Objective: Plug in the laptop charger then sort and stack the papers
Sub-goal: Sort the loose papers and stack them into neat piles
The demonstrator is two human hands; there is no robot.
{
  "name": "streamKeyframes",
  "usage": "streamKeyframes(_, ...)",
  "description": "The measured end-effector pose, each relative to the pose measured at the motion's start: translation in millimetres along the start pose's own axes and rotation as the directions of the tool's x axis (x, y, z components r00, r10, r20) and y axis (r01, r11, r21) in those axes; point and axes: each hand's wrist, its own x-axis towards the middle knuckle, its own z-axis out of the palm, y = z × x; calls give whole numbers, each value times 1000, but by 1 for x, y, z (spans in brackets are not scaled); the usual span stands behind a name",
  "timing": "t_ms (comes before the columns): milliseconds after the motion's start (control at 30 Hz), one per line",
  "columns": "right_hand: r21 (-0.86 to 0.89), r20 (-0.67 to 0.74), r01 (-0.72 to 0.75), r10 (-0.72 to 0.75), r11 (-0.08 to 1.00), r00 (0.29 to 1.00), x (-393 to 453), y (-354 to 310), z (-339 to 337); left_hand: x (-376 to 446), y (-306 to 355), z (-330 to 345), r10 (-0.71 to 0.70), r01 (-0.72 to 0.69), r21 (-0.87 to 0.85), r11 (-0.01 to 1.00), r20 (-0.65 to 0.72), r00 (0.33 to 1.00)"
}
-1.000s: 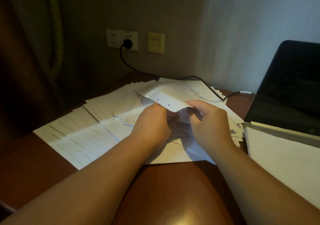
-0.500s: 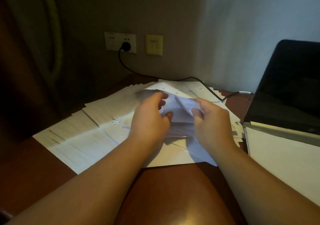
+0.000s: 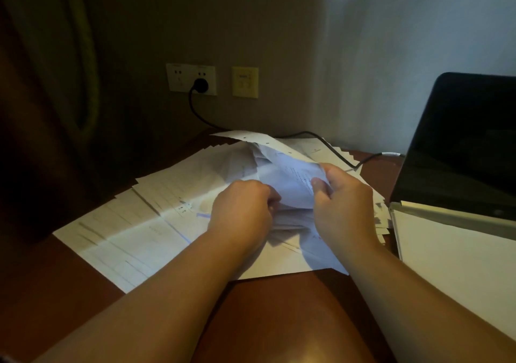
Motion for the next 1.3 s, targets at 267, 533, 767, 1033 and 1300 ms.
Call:
streamKeyframes(267, -21, 143, 68, -65, 997, 988, -2, 1, 2, -7, 1, -4, -24, -26, -207, 978, -237, 971)
streamKeyframes(533, 43, 340, 246, -245, 968, 908, -6, -5, 2, -8, 2, -3, -137, -24, -392, 920, -378, 916)
streamKeyframes(767, -113, 101, 406, -396, 907, 913, -3, -7, -4, -8, 12, -5, -408, 27, -814, 581, -263, 874)
streamKeyframes(1033, -50, 513, 545, -447, 837, 733, 6, -51, -34, -2, -17, -46, 11, 419, -716, -559, 498, 867)
streamKeyframes(1300, -31, 705, 532, -359, 846, 612, 2, -67, -42, -10, -30, -68, -161, 645, -691, -327, 713, 682)
